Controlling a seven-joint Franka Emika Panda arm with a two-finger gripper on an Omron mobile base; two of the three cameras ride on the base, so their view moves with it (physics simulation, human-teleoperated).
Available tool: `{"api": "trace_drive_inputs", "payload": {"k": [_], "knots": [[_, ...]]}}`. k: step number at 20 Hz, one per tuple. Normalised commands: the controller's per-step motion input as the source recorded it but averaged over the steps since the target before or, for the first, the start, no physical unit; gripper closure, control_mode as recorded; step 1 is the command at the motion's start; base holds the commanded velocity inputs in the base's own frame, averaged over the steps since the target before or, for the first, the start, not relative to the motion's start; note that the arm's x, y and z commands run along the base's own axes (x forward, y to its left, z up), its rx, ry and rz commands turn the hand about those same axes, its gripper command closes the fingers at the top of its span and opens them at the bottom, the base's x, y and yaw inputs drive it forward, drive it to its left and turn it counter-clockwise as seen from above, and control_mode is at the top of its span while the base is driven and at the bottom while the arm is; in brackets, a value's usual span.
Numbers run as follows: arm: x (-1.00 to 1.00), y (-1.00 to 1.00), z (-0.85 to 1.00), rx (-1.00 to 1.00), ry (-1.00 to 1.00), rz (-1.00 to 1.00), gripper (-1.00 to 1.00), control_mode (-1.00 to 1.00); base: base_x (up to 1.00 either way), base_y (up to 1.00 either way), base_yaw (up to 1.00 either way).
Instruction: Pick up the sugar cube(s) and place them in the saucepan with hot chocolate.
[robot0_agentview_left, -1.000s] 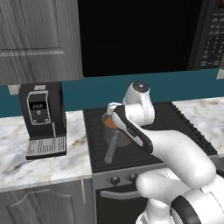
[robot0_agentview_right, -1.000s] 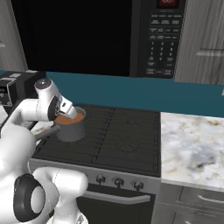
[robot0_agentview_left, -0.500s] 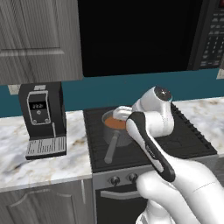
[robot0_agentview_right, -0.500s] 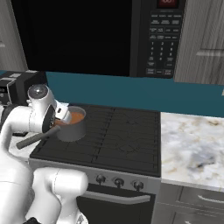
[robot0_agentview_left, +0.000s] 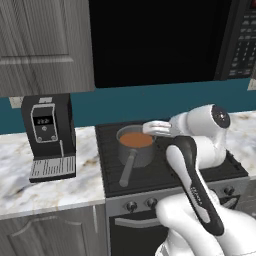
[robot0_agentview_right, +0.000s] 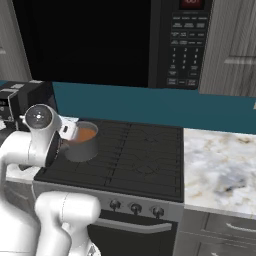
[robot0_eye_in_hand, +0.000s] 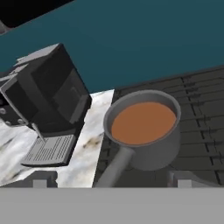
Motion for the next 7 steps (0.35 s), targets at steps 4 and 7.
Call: {"api": "trace_drive_inputs", "payload": {"k": [4, 7], "knots": [[-0.25, -0.36, 0.00, 0.06, -0.01, 0.00, -1.00, -1.00, 0.00, 0.00, 0.00], [-0.26, -0.30, 0.00, 0.01, 0.00, 0.00, -1.00, -1.00, 0.00, 0.00, 0.00]]}}
